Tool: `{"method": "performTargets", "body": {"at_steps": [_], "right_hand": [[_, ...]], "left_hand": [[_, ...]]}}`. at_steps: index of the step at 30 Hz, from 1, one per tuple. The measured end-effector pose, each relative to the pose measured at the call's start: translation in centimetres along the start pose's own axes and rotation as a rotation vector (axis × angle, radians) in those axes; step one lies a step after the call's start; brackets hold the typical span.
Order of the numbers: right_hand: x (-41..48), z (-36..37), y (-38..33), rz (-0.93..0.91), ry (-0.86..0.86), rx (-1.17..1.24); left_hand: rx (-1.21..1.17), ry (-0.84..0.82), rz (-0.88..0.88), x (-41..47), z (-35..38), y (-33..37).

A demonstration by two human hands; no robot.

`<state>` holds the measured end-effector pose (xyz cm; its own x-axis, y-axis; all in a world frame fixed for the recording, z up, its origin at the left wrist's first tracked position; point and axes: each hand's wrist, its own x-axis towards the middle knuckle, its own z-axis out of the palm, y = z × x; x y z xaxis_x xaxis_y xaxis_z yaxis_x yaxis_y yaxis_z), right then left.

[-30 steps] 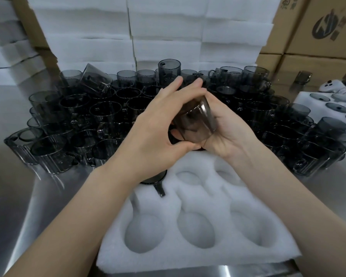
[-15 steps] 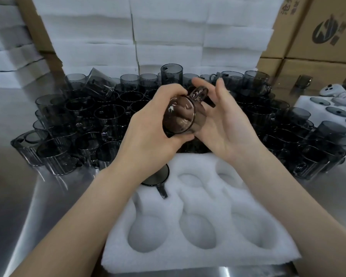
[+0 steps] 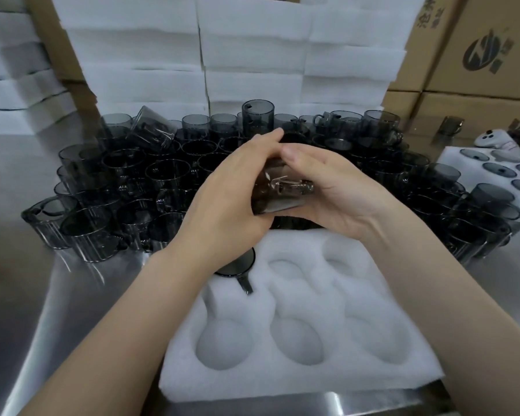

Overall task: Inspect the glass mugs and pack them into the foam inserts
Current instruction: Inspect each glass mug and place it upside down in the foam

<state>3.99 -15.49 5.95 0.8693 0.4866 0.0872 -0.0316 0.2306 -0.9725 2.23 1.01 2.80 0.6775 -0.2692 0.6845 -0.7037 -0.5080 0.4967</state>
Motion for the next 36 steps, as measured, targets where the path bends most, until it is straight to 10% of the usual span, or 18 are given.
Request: {"method": "performTargets", "body": {"at_steps": [11, 36], "right_hand": [[-2.8, 0.3, -2.5, -0.333, 0.179, -0.693], [-6.1, 2.9, 2.9, 0.193, -0.358, -1.657]], "left_hand": [[0.002, 0.168, -0.159, 0.2, 0.0, -0.7], [-0.105, 0.183, -0.33, 0.4, 0.1, -0.6]]}}
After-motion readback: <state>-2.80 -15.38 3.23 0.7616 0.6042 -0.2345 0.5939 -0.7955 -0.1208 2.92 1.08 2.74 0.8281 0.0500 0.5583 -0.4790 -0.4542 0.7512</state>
